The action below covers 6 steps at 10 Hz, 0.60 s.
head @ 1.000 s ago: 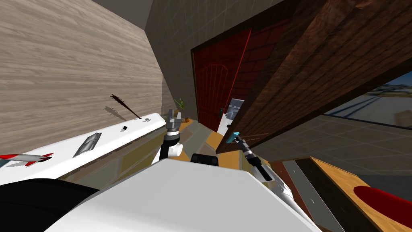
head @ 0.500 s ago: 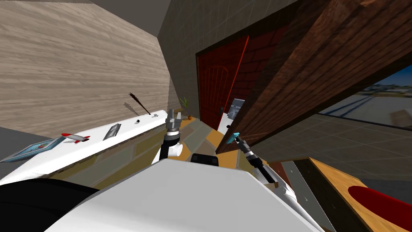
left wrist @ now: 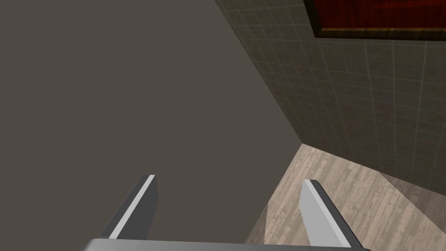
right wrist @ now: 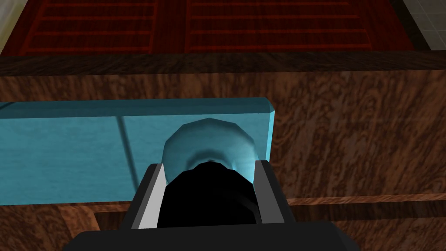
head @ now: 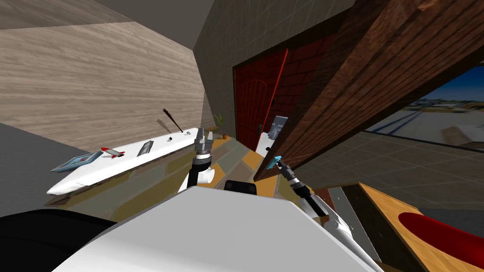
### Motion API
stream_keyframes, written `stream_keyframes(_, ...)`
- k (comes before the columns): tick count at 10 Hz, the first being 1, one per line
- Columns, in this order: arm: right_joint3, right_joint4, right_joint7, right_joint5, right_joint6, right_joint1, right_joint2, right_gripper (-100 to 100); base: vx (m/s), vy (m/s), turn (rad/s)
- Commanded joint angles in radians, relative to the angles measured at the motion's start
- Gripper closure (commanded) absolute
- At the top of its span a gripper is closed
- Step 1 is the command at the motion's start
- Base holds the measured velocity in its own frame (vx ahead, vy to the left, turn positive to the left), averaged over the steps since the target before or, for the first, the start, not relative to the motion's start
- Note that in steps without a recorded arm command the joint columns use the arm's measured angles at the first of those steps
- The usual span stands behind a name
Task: Pull the door open
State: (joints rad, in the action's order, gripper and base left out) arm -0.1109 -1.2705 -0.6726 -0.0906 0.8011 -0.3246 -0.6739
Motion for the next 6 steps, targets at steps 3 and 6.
stream_keyframes(3,-0.007,0.019,-0.013,-0.005,0.036,0.002,-0.014,100,-0.158,-0.097,0.130)
stream_keyframes(6,-0.011,0.039,-0.025,-0.009,0.069,0.006,-0.029,100,-0.176,-0.113,0.128)
